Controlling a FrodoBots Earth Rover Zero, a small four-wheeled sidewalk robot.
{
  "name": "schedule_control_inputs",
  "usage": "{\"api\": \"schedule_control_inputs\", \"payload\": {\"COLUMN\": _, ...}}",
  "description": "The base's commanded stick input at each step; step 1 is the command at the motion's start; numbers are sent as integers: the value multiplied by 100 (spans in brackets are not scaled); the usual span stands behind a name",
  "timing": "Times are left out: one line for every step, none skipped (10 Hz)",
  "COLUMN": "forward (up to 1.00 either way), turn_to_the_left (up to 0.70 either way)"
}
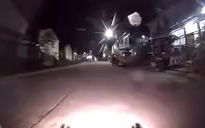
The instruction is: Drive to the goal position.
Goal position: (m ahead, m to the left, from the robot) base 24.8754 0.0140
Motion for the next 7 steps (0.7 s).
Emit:
{"api": "schedule_control_inputs", "payload": {"forward": 70, "turn_to_the_left": 0}}
{"api": "schedule_control_inputs", "payload": {"forward": 70, "turn_to_the_left": 0}}
{"api": "schedule_control_inputs", "payload": {"forward": 70, "turn_to_the_left": 0}}
{"api": "schedule_control_inputs", "payload": {"forward": 70, "turn_to_the_left": 0}}
{"api": "schedule_control_inputs", "payload": {"forward": 70, "turn_to_the_left": 0}}
{"api": "schedule_control_inputs", "payload": {"forward": 70, "turn_to_the_left": 0}}
{"api": "schedule_control_inputs", "payload": {"forward": 70, "turn_to_the_left": 0}}
